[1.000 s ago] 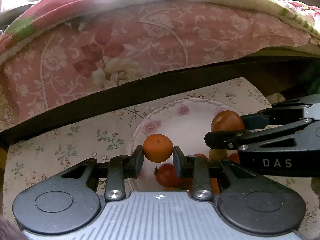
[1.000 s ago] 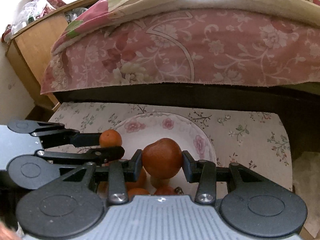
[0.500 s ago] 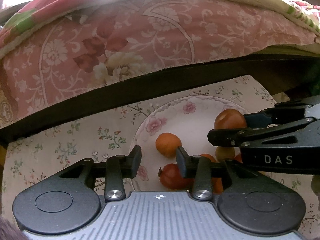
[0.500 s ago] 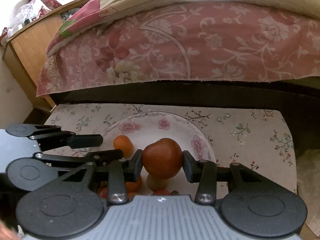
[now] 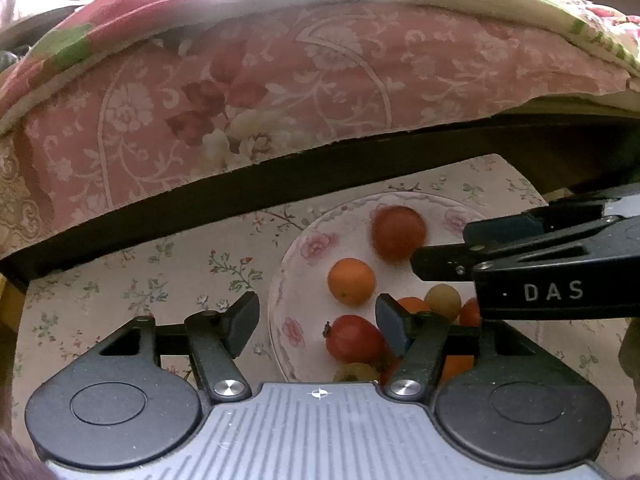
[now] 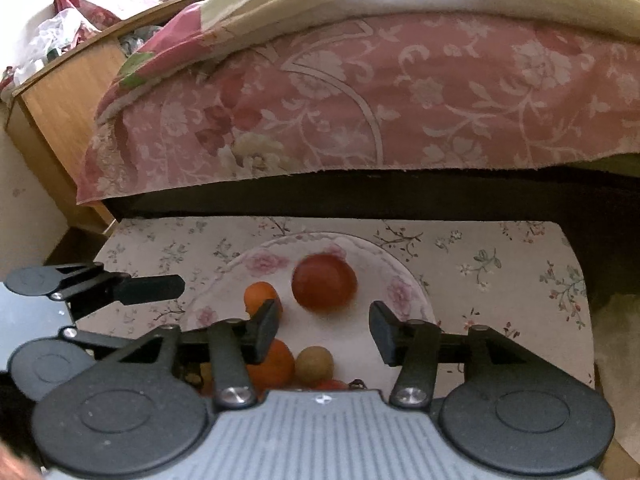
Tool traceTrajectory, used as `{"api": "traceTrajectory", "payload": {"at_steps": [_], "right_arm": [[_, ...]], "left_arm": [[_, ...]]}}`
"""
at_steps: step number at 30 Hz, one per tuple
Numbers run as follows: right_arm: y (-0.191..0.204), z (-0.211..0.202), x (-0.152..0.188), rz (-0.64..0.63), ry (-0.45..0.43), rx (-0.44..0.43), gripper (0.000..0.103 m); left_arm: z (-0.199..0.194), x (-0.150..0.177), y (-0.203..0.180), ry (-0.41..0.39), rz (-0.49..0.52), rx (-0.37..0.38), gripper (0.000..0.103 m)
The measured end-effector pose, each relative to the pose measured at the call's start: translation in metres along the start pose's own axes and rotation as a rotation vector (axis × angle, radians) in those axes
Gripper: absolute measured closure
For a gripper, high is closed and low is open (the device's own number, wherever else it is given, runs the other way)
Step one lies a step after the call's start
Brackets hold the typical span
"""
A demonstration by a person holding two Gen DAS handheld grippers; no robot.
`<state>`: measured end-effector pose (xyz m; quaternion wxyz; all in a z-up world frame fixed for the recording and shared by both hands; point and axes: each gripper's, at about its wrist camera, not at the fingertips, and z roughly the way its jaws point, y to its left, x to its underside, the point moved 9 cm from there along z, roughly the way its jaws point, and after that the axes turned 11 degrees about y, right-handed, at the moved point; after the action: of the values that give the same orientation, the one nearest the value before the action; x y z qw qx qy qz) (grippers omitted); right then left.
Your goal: Organize fruits
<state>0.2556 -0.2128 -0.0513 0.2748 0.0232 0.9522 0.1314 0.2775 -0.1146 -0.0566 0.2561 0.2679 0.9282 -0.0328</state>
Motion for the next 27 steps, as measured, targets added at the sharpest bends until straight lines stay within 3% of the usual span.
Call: {"api": "traceTrajectory", "payload": {"at_steps": [8,15,27], "right_arm": [[-0.005,-0.025,0.015,0.031,-0.033,0.032,0.053],[-0.001,-0.041,0.046,0.028,-0.008,0.08,0.053],[0.028,-0.072,0.089,0.031,-0.012,0.058,0.053]], "left_arm": [[-0.017,0.014,0.001,0.006,-0.033,-0.024,0.02],[-0.038,0.035,0.002,0.0,-0.079,-0.025,0.014],[-0.074,0.068,-0.001,-0.021,-0.096,-0.074,0.007]]}}
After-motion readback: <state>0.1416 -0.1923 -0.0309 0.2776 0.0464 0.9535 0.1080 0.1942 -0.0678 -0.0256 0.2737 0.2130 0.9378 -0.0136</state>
